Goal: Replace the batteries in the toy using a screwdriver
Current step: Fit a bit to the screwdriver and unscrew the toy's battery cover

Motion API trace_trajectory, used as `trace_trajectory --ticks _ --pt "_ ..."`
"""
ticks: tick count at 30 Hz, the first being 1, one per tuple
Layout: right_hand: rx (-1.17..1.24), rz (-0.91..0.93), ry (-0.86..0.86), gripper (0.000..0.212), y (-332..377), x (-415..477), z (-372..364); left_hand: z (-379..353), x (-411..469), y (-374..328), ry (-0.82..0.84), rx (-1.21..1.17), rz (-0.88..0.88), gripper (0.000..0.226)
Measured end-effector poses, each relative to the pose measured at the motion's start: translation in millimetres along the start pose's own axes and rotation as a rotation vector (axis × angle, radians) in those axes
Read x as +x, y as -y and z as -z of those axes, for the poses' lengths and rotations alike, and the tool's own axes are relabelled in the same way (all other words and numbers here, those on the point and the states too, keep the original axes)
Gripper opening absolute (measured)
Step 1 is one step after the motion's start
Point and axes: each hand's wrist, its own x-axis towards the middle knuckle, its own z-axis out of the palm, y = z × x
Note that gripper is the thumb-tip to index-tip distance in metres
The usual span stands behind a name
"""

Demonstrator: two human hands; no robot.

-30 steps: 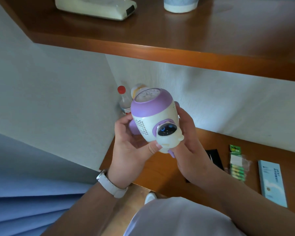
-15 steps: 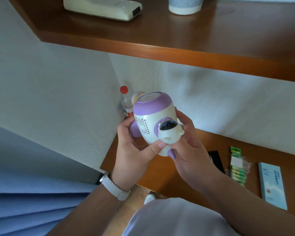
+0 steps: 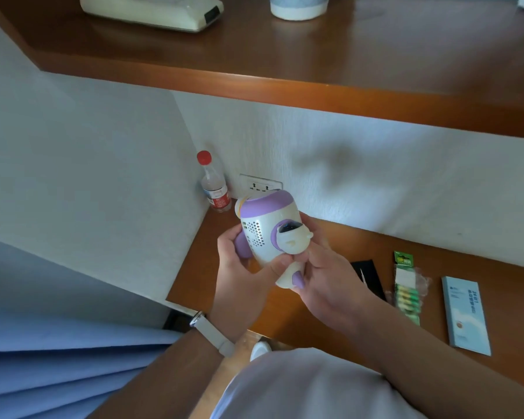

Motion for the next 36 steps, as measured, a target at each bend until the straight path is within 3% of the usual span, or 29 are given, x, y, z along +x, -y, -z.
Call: trace_trajectory --ticks 5,9,15,18,23,26,36 --pt "0.158 -0.127 -0.048 0.074 -6.2 8.7 4.9 -6.9 0.8 8.3 -0.011 -0.01 0.045 0.071" --pt "0.261 -0.132 0.073 0.072 -3.9 7.0 8.2 -11.7 2.3 12.3 -0.039 0.007 0.036 0.075" --pt "0.303 -0.119 0.11 0.066 -6.2 8.9 15.4 -20.1 7.0 19.8 0.021 0.019 0.05 0.083" --pt "0.3 -0.145 0.044 0.067 -6.1 10.0 18.6 -24.3 13.1 22.3 0.053 0.01 0.056 0.081" --pt "0.225 -0.142 0.025 0.048 2.4 8.6 30.3 -35.1 19.7 27.7 0.102 -0.038 0.053 0.08" --pt "0.311 -0.211 -0.042 0.058 -2.7 15.2 39.6 -40.6 22.0 34.0 0.138 -0.049 0.066 0.08" --pt "0.467 -0.265 -0.015 0.065 3.8 33.3 61.5 -59.9 45.0 43.5 0.193 -0.001 0.012 0.079"
